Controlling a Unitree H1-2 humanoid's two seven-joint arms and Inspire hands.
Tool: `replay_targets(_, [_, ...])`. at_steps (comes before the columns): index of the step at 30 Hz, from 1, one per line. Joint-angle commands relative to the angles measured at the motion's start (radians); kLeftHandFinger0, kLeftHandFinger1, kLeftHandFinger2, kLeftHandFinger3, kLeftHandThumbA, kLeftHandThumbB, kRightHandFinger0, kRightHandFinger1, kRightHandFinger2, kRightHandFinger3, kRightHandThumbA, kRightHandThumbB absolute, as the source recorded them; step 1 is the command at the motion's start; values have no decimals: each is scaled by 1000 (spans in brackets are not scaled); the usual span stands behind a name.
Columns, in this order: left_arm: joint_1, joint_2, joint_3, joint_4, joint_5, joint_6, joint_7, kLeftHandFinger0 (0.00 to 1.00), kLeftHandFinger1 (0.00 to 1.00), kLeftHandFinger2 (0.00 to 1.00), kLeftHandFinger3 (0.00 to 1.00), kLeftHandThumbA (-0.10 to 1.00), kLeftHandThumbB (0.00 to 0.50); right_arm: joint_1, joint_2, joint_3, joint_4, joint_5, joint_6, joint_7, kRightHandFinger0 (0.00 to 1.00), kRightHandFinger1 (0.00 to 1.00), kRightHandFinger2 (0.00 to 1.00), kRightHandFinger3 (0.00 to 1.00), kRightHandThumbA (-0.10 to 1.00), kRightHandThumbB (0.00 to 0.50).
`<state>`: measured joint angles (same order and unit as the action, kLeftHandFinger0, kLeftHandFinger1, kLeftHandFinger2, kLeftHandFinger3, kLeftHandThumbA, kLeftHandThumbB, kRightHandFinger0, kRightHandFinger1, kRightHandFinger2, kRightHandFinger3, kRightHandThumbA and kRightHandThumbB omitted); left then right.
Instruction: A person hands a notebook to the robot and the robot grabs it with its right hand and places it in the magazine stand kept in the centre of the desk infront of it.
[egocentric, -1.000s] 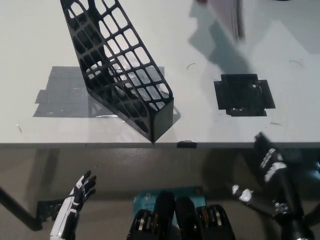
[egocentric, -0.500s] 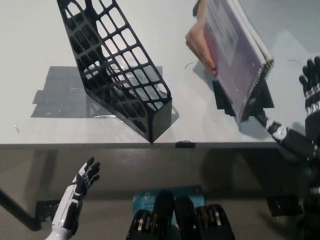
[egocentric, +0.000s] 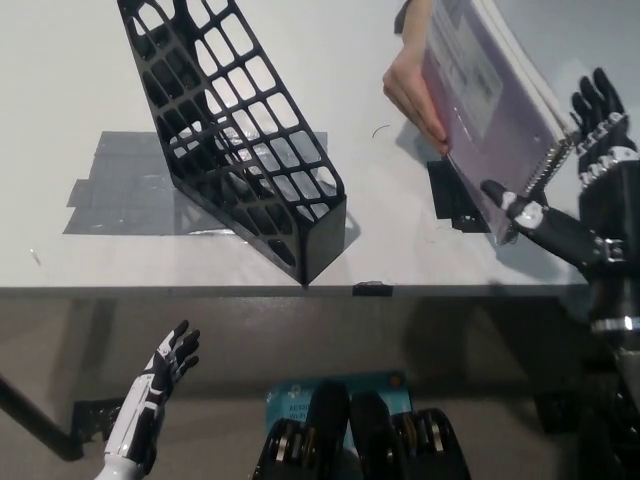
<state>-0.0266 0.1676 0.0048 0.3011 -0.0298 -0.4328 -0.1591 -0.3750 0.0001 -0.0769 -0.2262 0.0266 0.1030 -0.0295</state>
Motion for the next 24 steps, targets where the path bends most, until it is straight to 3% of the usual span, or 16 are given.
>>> replay_targets(1, [-12, 19, -1, -5, 13, -37, -4, 1000, 1000, 1000, 1000, 1000, 500, -87, 11, 22, 49, -23, 2, -12, 1000, 1000, 1000, 1000, 1000, 209])
replay_targets(9, [-17, 21, 1, -4, 11, -37, -7, 1000, 1000, 1000, 1000, 1000, 500, -194, 35, 33, 219, -30, -38, -29, 1000, 1000, 1000, 1000, 1000, 219])
replay_targets(17, [-18, 22, 0, -3, 22, -37, 0, 1000, 1000, 1000, 1000, 1000, 500, -279, 38, 7, 406, -17, -42, -55, 1000, 1000, 1000, 1000, 1000, 275])
replay_targets(19, [-19, 22, 0, -1, 23, -37, 0, 1000, 1000, 1000, 1000, 1000, 500, -303, 49, -27, 453, 42, -45, -50, 1000, 1000, 1000, 1000, 1000, 192])
replay_targets(21, [-20, 23, 0, 0, 25, -37, 2, 1000, 1000, 1000, 1000, 1000, 500, -317, 57, -48, 476, 61, -44, -58, 1000, 1000, 1000, 1000, 969, 174])
replay_targets(23, [-19, 22, 0, 0, 22, -37, 0, 1000, 1000, 1000, 1000, 1000, 500, -324, 59, -51, 487, 28, -31, -93, 1000, 1000, 1000, 1000, 827, 180])
replay_targets(24, [-28, 24, 7, 1, 13, -37, -1, 1000, 1000, 1000, 1000, 1000, 500, -349, 53, -38, 517, -35, -25, -135, 828, 935, 1000, 1000, 812, 136])
